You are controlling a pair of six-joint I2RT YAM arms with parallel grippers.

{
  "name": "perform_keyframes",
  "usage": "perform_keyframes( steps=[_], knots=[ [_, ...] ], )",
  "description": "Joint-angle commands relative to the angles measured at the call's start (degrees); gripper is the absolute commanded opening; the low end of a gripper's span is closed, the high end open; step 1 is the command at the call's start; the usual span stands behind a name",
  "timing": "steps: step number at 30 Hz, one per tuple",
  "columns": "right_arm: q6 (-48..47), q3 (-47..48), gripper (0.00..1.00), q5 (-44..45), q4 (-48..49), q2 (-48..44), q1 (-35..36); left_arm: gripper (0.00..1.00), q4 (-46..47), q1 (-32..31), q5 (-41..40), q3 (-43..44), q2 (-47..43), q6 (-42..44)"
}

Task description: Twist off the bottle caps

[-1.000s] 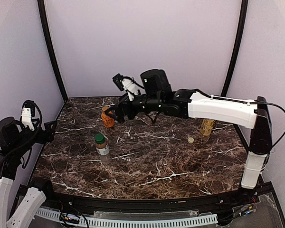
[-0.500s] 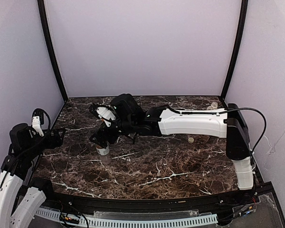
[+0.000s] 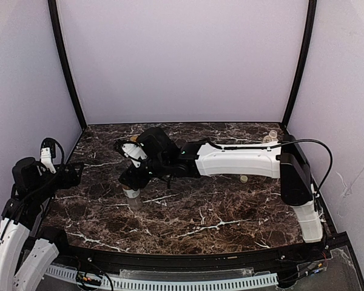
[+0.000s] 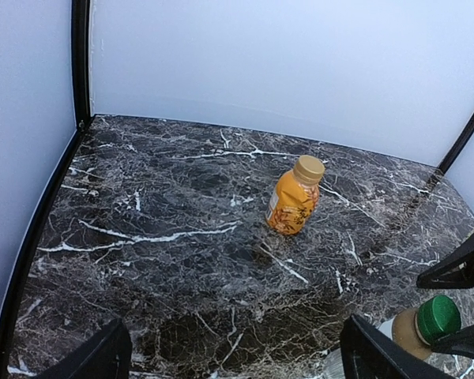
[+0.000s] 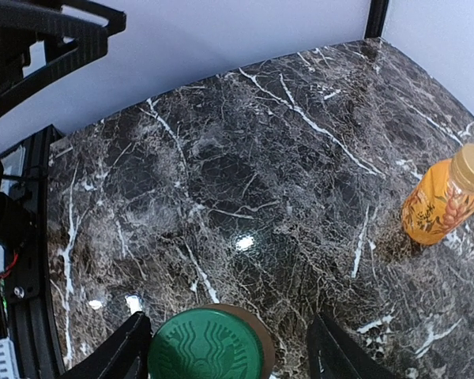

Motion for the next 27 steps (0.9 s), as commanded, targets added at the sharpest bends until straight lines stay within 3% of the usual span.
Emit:
perform_keyframes(
  steps=[1, 4, 10, 16, 19, 22, 27],
  knots=[
    [0.1, 1.5, 0.59, 0.0, 0.0, 0.7, 0.8, 0.92, 1.1, 0.5, 0.4, -1.0, 0.0, -0.4],
    [0.1, 1.8, 0.58, -0.1, -0.3, 0.8, 0.8, 0.92, 1.1, 0.5, 0.3, -1.0, -0.1, -0.4],
    [0.1, 2.0, 0.24, -0.1, -1.1, -0.3, 0.7, 0.92, 1.2, 0.6, 0.7, -0.9, -0.1, -0.3],
    [2.2, 1.8, 0.11, -1.8, -1.9, -4.7, -0.1, 0.91, 2.9, 0.6, 9.3, 0.1, 0.7, 2.1],
    [4.9, 0.4, 0.07, -2.8, -1.5, -9.1, -1.3, 0.9, 1.4, 0.3, 16.7, 4.1, 3.1, 10.6],
    [8.2, -3.0, 0.03, -2.3, 1.2, -14.6, -2.7, 0.91, -6.2, -1.5, 21.3, 11.0, 10.2, 20.9],
    [12.9, -9.9, 0.0, 2.3, 8.3, -22.7, -3.8, 0.94, -23.3, -12.5, 19.8, 28.5, 21.9, 40.8]
  ],
)
